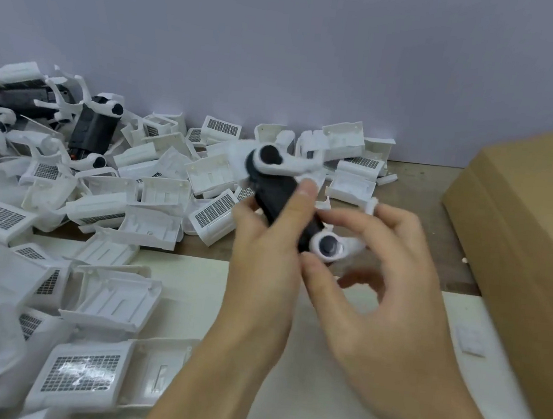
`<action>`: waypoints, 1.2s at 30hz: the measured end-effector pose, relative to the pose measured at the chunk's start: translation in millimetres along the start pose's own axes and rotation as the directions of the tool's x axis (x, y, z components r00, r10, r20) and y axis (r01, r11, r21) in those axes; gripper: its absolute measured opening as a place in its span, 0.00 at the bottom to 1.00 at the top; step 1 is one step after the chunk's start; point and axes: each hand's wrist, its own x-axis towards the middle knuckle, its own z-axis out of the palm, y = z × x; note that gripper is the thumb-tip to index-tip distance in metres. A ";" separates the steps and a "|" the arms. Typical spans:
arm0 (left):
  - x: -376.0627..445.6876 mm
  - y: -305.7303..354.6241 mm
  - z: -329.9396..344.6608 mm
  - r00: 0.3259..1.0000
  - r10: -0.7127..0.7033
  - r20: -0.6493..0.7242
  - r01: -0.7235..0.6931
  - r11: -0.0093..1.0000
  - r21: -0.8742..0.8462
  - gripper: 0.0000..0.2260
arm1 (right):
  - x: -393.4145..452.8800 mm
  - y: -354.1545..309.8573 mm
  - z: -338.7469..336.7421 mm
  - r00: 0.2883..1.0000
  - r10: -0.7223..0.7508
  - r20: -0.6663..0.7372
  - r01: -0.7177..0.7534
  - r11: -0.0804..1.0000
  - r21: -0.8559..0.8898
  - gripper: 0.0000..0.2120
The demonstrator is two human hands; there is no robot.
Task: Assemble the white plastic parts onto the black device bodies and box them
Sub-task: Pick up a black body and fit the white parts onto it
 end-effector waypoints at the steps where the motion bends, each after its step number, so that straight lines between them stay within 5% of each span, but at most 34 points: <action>1: 0.5 2.5 -1.2 0.998 -0.045 -0.037 0.041 0.995 -0.088 0.27 | -1.0 -0.7 0.9 0.999 -0.026 0.027 0.023 0.996 0.085 0.15; 4: 1.8 11.5 -6.8 0.994 -0.111 -0.013 0.103 0.956 -0.275 0.17 | -0.4 -1.0 -0.5 0.999 0.005 -0.037 0.006 0.960 0.281 0.16; 10: 3.8 11.0 -9.2 0.982 -0.189 -0.012 0.172 0.918 -0.356 0.17 | -0.9 -8.3 -5.6 0.978 -0.123 -0.167 0.150 0.976 0.159 0.06; 13: 5.0 11.2 -11.3 0.979 -0.202 -0.013 0.181 0.902 -0.393 0.16 | 0.2 -9.2 -8.7 0.960 -0.135 -0.245 0.163 0.982 0.096 0.10; 17: 3.3 9.7 -14.5 0.989 -0.140 0.039 0.145 0.914 -0.378 0.18 | 1.5 0.1 -2.6 0.985 0.171 -0.033 -0.160 0.961 0.224 0.18; 20: 3.3 9.7 -14.6 0.993 -0.094 0.068 0.112 0.929 -0.353 0.23 | 3.7 6.1 -1.1 0.934 0.325 0.148 -0.356 0.815 0.458 0.20; 24: -1.0 10.1 -9.8 0.991 -0.102 0.085 0.115 0.979 -0.170 0.13 | 2.0 7.6 -0.2 0.888 0.342 0.308 -0.443 0.818 0.367 0.18; 29: -0.3 0.6 -6.2 0.994 -0.048 0.096 0.037 0.993 0.108 0.16 | 1.4 3.7 1.7 0.867 0.369 0.334 -0.472 0.824 0.313 0.14; 36: -0.4 -0.2 -5.9 0.993 -0.066 0.093 0.057 0.993 0.099 0.16 | 2.0 3.8 2.1 0.870 0.349 0.348 -0.462 0.822 0.332 0.14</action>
